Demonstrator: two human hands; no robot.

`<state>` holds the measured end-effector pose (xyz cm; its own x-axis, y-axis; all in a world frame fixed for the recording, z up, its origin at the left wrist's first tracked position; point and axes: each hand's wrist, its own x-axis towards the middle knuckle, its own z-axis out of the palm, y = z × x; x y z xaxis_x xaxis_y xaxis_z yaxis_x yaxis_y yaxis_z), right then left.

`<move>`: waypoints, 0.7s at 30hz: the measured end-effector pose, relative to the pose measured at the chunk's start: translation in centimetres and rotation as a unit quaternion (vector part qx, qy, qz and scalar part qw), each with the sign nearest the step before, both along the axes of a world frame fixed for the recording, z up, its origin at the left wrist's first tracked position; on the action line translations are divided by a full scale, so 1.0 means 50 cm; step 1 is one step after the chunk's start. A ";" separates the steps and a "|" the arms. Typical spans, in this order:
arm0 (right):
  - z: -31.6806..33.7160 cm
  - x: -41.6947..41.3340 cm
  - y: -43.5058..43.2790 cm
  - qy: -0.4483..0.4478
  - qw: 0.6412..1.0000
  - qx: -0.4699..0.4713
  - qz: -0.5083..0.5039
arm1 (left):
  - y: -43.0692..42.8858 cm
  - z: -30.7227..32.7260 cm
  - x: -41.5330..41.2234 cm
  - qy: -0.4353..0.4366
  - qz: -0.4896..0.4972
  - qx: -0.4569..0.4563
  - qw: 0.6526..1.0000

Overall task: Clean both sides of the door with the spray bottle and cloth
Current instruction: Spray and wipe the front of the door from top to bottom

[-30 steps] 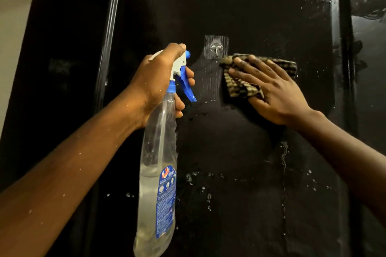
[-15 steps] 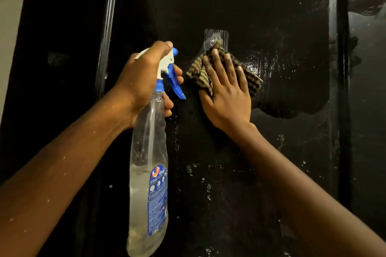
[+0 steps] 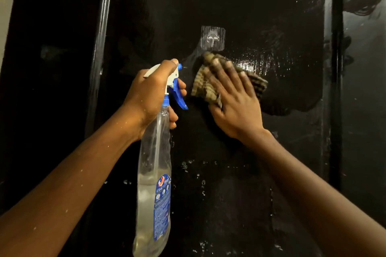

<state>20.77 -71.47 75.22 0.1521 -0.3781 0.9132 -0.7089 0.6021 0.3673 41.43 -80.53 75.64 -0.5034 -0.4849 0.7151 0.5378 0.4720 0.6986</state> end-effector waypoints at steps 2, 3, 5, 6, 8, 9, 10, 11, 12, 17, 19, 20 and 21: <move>-0.017 -0.034 0.046 0.074 0.992 0.098 -0.005 | 0.005 -0.003 -0.012 -0.001 -0.003 0.002 1.000; -0.016 -0.051 0.069 0.078 0.991 0.110 -0.005 | 0.008 -0.004 -0.018 -0.001 -0.006 0.003 1.000; 0.001 -0.082 0.114 0.039 0.997 0.070 -0.002 | 0.016 -0.006 -0.027 -0.001 -0.011 0.007 1.000; 0.016 -0.098 0.135 0.006 1.000 0.030 -0.004 | 0.020 -0.007 -0.031 -0.001 -0.012 0.007 1.000; 0.058 -0.124 0.174 -0.071 0.995 -0.072 -0.008 | 0.032 -0.007 -0.039 -0.002 -0.016 0.004 1.000; 0.081 -0.131 0.188 -0.112 0.986 -0.126 0.001 | 0.039 -0.005 -0.043 -0.002 -0.018 0.002 1.000; 0.101 -0.134 0.196 -0.152 0.972 -0.176 0.012 | 0.047 -0.004 -0.047 -0.002 -0.021 0.000 1.000; 0.115 -0.133 0.196 -0.184 0.959 -0.215 0.016 | 0.054 -0.002 -0.052 -0.001 -0.022 -0.003 1.000; 0.120 -0.129 0.191 -0.201 0.951 -0.234 0.013 | 0.062 0.000 -0.057 -0.001 -0.024 -0.006 1.000; -0.003 -0.135 0.188 -0.028 0.999 -0.028 -0.019 | 0.101 0.002 -0.095 -0.004 -0.047 -0.009 0.999; -0.042 -0.162 0.228 0.042 0.996 0.073 -0.026 | 0.119 0.003 -0.114 -0.006 -0.058 -0.010 0.998; -0.047 -0.175 0.249 0.050 0.994 0.090 -0.022 | 0.129 0.004 -0.124 -0.007 -0.064 -0.012 0.998; -0.044 -0.188 0.266 0.046 0.995 0.086 -0.015 | 0.140 0.004 -0.134 -0.006 -0.070 -0.013 0.997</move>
<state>11.38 -58.15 73.03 0.2191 -0.5336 0.8169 -0.6501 0.5445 0.5300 34.73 -73.51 75.85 -0.5737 -0.3917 0.7193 0.5905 0.4108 0.6947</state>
